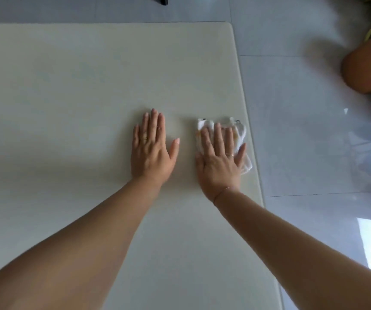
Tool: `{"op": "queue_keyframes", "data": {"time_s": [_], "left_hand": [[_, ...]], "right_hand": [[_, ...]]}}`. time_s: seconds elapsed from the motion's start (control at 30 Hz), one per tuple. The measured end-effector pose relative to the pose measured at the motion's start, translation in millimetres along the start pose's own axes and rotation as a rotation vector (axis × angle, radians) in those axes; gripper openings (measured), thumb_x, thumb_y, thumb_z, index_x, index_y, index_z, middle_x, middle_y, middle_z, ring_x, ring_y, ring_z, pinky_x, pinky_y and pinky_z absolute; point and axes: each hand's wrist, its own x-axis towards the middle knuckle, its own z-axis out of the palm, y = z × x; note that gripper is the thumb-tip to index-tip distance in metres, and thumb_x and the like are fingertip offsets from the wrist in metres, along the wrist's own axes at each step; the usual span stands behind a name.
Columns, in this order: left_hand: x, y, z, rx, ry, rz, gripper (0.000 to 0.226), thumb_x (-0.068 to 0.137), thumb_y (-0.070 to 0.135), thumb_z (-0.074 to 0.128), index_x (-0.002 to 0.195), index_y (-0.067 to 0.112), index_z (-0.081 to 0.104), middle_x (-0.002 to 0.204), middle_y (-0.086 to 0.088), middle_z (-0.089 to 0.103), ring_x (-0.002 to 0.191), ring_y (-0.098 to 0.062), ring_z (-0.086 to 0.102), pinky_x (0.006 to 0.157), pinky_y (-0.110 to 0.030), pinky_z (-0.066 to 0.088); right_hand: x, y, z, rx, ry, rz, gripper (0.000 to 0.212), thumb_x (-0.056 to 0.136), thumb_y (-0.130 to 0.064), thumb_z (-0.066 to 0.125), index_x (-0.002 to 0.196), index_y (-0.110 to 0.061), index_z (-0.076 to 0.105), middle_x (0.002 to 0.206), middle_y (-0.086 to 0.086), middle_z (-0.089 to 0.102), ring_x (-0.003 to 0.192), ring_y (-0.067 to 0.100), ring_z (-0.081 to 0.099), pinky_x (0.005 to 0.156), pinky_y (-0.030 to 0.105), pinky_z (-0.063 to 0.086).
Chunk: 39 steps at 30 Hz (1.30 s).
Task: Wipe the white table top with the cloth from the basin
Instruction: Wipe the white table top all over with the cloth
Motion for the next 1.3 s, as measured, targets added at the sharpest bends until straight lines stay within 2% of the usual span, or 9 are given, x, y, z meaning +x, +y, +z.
{"op": "queue_keyframes", "data": {"time_s": [0.13, 0.37, 0.57, 0.8, 0.93, 1.0, 1.07, 1.2, 1.3], "left_hand": [[-0.3, 0.4, 1.2, 0.023, 0.006, -0.003, 0.068, 0.091, 0.043, 0.029, 0.147, 0.005, 0.029, 0.156, -0.012, 0.024, 0.145, -0.027, 0.021, 0.118, -0.044, 0.015], [1.7, 1.2, -1.3, 0.045, -0.047, -0.022, 0.069, 0.091, 0.045, 0.028, 0.148, 0.005, 0.027, 0.156, -0.011, 0.023, 0.145, -0.026, 0.019, 0.118, -0.042, 0.014], [3.4, 3.1, -4.6, 0.027, -0.057, -0.023, 0.070, 0.090, 0.045, 0.029, 0.147, 0.004, 0.027, 0.156, -0.012, 0.023, 0.145, -0.027, 0.020, 0.118, -0.042, 0.012], [3.4, 4.2, -3.8, 0.022, -0.063, -0.035, 0.070, 0.089, 0.044, 0.030, 0.147, 0.004, 0.028, 0.156, -0.013, 0.023, 0.144, -0.028, 0.021, 0.118, -0.045, 0.016], [3.5, 7.5, -7.4, 0.033, -0.079, -0.048, 0.069, 0.089, 0.042, 0.029, 0.146, 0.002, 0.031, 0.154, -0.014, 0.027, 0.143, -0.030, 0.024, 0.117, -0.046, 0.017], [10.9, 11.9, -10.1, 0.036, -0.047, -0.046, 0.067, 0.086, 0.039, 0.034, 0.141, 0.001, 0.040, 0.151, -0.016, 0.033, 0.141, -0.033, 0.029, 0.115, -0.049, 0.019], [33.9, 16.4, -11.1, 0.028, 0.018, -0.042, 0.065, 0.086, 0.038, 0.037, 0.140, 0.002, 0.042, 0.152, -0.016, 0.032, 0.142, -0.033, 0.027, 0.116, -0.048, 0.015], [85.0, 16.1, -1.2, 0.032, -0.003, -0.040, 0.068, 0.095, 0.045, 0.033, 0.150, 0.009, 0.018, 0.160, -0.009, 0.011, 0.147, -0.024, 0.006, 0.119, -0.041, 0.000], [88.4, 12.9, 8.7, 0.055, -0.012, -0.068, 0.070, 0.094, 0.049, 0.028, 0.151, 0.009, 0.015, 0.160, -0.007, 0.009, 0.148, -0.022, 0.005, 0.119, -0.040, 0.001]], "right_hand": [[18.6, 31.0, -12.0, -0.174, -0.092, -0.473, 0.056, 0.097, -0.043, 0.026, 0.149, -0.034, 0.010, 0.159, -0.007, 0.006, 0.147, 0.021, -0.003, 0.116, 0.050, -0.002], [94.6, 2.6, -11.5, 0.013, 0.054, 0.173, 0.061, 0.095, -0.035, 0.032, 0.149, -0.036, 0.005, 0.160, -0.007, -0.002, 0.146, 0.019, -0.009, 0.112, 0.052, -0.012], [107.0, 13.0, -17.8, -0.166, -0.106, -0.545, 0.059, 0.097, -0.039, 0.033, 0.149, -0.035, 0.005, 0.159, -0.007, 0.005, 0.147, 0.020, -0.003, 0.114, 0.048, -0.004], [176.4, -4.8, -24.2, -0.027, 0.008, 0.103, 0.061, 0.095, -0.034, 0.030, 0.150, -0.034, 0.004, 0.160, -0.006, -0.003, 0.146, 0.021, -0.009, 0.113, 0.050, -0.009], [148.1, -26.3, -11.0, -0.136, -0.083, -0.486, 0.059, 0.096, -0.037, 0.032, 0.150, -0.033, 0.007, 0.160, -0.005, 0.003, 0.146, 0.022, -0.005, 0.114, 0.048, -0.007], [172.4, -3.2, -22.9, -0.204, -0.098, -0.626, 0.057, 0.098, -0.040, 0.031, 0.150, -0.033, 0.007, 0.160, -0.005, 0.005, 0.147, 0.021, -0.001, 0.115, 0.045, -0.003], [204.6, 14.6, -31.5, -0.199, -0.058, -0.456, 0.056, 0.099, -0.041, 0.027, 0.150, -0.033, 0.006, 0.160, -0.004, 0.005, 0.147, 0.019, -0.002, 0.116, 0.044, -0.003], [229.6, 1.4, -30.0, -0.026, 0.059, 0.019, 0.055, 0.096, -0.037, 0.025, 0.149, -0.036, 0.008, 0.160, -0.008, 0.001, 0.146, 0.017, -0.005, 0.116, 0.047, -0.010], [207.9, -24.5, -14.0, -0.015, 0.099, 0.058, 0.058, 0.095, -0.034, 0.028, 0.149, -0.035, 0.009, 0.160, -0.007, 0.001, 0.146, 0.020, -0.007, 0.113, 0.048, -0.014]]}}
